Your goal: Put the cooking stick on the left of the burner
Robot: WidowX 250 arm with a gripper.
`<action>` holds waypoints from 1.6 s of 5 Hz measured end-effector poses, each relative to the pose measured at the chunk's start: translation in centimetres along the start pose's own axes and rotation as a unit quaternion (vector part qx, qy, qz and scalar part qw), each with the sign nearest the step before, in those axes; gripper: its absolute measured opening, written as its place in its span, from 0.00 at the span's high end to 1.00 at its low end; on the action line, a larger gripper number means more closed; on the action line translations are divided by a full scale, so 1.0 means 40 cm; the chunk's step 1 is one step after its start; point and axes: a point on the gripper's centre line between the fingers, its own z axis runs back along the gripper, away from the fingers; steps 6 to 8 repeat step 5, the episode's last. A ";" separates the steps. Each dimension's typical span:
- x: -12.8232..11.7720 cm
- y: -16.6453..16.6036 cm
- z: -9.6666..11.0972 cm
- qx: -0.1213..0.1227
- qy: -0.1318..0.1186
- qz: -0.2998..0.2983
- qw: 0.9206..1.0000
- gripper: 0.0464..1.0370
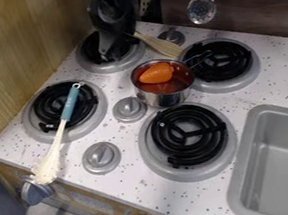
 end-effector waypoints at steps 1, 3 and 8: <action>-0.009 0.012 0.022 0.033 -0.011 -0.045 0.998 0.04; -0.050 0.025 0.099 0.075 -0.023 -0.166 0.983 0.04; -0.135 0.064 0.182 0.066 -0.005 -0.305 0.950 0.04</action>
